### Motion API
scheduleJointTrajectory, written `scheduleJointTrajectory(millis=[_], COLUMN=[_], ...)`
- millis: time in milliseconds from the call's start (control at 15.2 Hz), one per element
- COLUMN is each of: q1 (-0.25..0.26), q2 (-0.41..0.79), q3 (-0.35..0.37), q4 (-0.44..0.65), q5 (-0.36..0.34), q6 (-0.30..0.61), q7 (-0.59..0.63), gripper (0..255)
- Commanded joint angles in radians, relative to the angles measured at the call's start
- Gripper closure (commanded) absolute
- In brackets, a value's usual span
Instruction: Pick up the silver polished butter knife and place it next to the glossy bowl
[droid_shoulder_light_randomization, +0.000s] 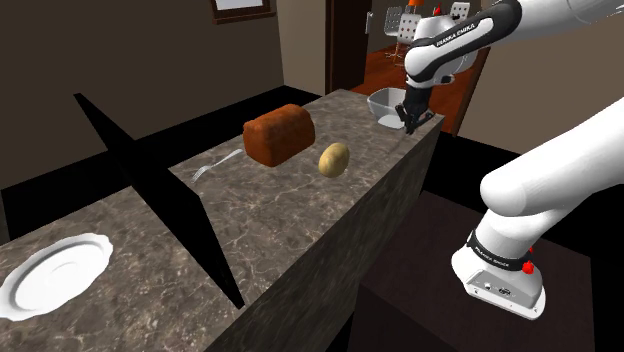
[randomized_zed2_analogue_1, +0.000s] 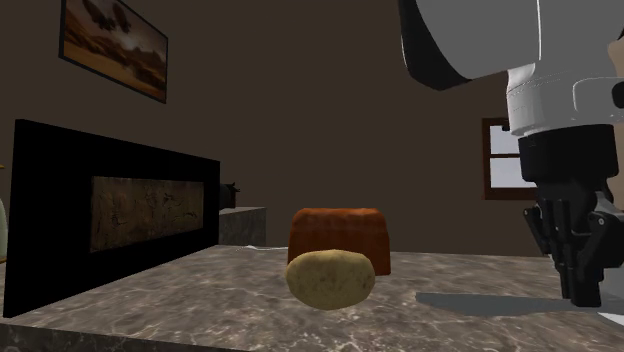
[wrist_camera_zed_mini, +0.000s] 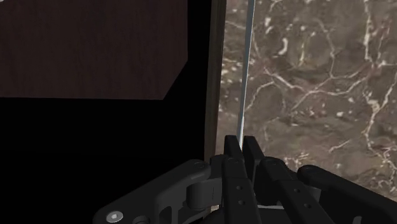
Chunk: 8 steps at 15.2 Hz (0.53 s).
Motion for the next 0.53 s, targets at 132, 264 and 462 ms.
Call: scheduleJointTrajectory(millis=[132,264,462], q1=[-0.001,-0.002,-0.002], q2=[0.03,0.046,0.065], q3=[0.002,0.002,0.003], q4=[-0.031,-0.046,-0.063], q5=[-0.002,-0.004,-0.006], q6=[0.062,0.093,0.128], q7=[0.004,0.007,0.009], gripper=[255,255,255])
